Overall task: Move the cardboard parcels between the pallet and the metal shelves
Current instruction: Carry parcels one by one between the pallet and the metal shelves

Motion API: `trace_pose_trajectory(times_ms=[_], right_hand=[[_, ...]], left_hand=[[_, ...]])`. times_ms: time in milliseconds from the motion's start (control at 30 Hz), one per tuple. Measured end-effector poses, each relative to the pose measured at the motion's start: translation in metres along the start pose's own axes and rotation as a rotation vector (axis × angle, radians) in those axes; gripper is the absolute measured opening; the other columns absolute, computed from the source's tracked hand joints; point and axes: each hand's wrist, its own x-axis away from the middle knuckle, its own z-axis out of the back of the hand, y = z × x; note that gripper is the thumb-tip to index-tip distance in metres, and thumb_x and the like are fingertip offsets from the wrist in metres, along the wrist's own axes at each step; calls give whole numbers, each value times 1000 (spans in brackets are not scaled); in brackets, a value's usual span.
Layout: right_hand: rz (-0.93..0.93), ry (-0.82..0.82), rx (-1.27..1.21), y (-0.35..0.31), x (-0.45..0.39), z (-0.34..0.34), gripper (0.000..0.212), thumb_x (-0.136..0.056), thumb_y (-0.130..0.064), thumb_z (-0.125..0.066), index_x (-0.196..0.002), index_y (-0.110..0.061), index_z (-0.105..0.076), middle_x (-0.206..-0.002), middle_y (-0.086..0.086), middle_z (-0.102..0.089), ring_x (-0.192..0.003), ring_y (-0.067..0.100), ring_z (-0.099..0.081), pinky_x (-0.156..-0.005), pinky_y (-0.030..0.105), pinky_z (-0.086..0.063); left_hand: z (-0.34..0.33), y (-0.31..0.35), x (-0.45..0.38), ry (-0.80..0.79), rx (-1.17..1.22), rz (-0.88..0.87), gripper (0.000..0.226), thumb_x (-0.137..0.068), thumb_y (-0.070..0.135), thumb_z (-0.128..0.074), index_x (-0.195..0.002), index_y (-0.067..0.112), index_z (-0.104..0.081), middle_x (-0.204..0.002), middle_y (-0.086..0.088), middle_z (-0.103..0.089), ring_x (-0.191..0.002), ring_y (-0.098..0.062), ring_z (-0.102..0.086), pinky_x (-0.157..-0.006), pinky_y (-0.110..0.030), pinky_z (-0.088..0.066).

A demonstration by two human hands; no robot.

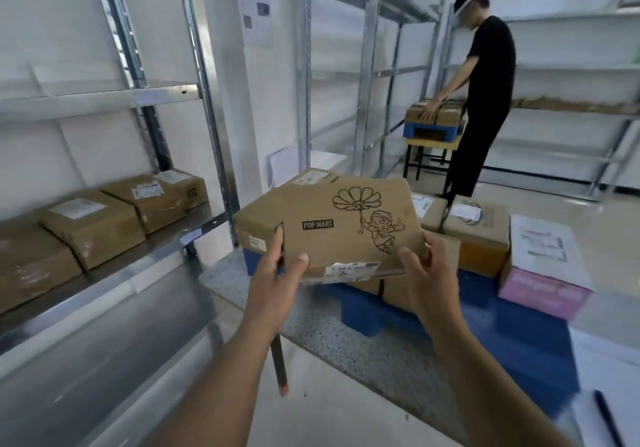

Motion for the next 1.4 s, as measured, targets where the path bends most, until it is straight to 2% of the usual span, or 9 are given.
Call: trace_pose_trajectory(times_ms=[133,300,400,567,667,767,900,1067,1400], right_hand=[[5,81,41,4,18,37,30,-91,-27,-57,-118,-31,-45,-101,-14,-59,-86,6,-60,-62,20,-48],[-36,261,94,8,40,84,25,-91,-21,-56,-114,-26,-47,-93,-17,-59,-78,-5,-58,-54,8,-45],[-53,358,164,10,53,109,21,-93,-23,-55,-109,-30,-44,-88,-22,-57,-75,-5,-56,-51,8,-40],[-99,487,224,17,66,152,23,-93,-25,-54,-112,-30,-42,-90,-21,-58,-74,-11,-56,-53,8,-39],[-131,541,239,24,62,175,24,-93,-25,-54,-114,-29,-43,-90,-19,-59,-75,-7,-58,-56,11,-38],[-173,562,257,34,56,193,26,-92,-24,-54,-113,-30,-41,-89,-19,-58,-72,-3,-57,-56,13,-37],[-232,574,231,50,44,209,27,-91,-25,-54,-114,-29,-41,-91,-11,-60,-70,6,-56,-57,22,-40],[-290,553,266,75,26,213,26,-92,-27,-56,-112,-29,-41,-89,-18,-59,-77,-3,-56,-55,14,-37],[-439,474,324,123,-1,206,30,-93,-31,-56,-119,-22,-44,-87,-19,-55,-75,-3,-53,-52,16,-35]], left_hand=[[-26,5,7,-149,59,-27,68,-90,42,-55,-145,45,-16,-143,16,-36,-127,-6,-38,-99,-26,-29],[-63,19,20,-345,98,-122,60,-93,35,-53,-145,40,-24,-113,37,-47,-105,12,-46,-86,-15,-36],[-87,29,27,-449,115,-200,54,-93,23,-52,-139,43,-31,-114,34,-50,-100,21,-48,-75,0,-39],[-134,39,32,-588,105,-236,56,-94,21,-52,-143,32,-28,-125,25,-45,-115,5,-45,-91,-11,-40],[-164,41,29,-646,19,-218,59,-94,29,-52,-146,29,-25,-100,40,-38,-89,25,-43,-66,2,-37],[-191,43,22,-687,-66,-262,55,-93,29,-53,-143,24,-32,-101,32,-47,-80,30,-46,-59,3,-38],[-222,43,8,-739,-233,-285,59,-91,37,-53,-144,24,-28,-130,7,-52,-99,1,-51,-77,-14,-39],[-248,30,-15,-745,-457,-335,62,-89,45,-51,-143,22,-30,-134,1,-52,-122,-21,-49,-101,-46,-41],[-270,-5,-49,-774,-828,-336,69,-92,56,-39,-149,22,-20,-153,-6,-27,-140,-26,-21,-113,-44,-20]])
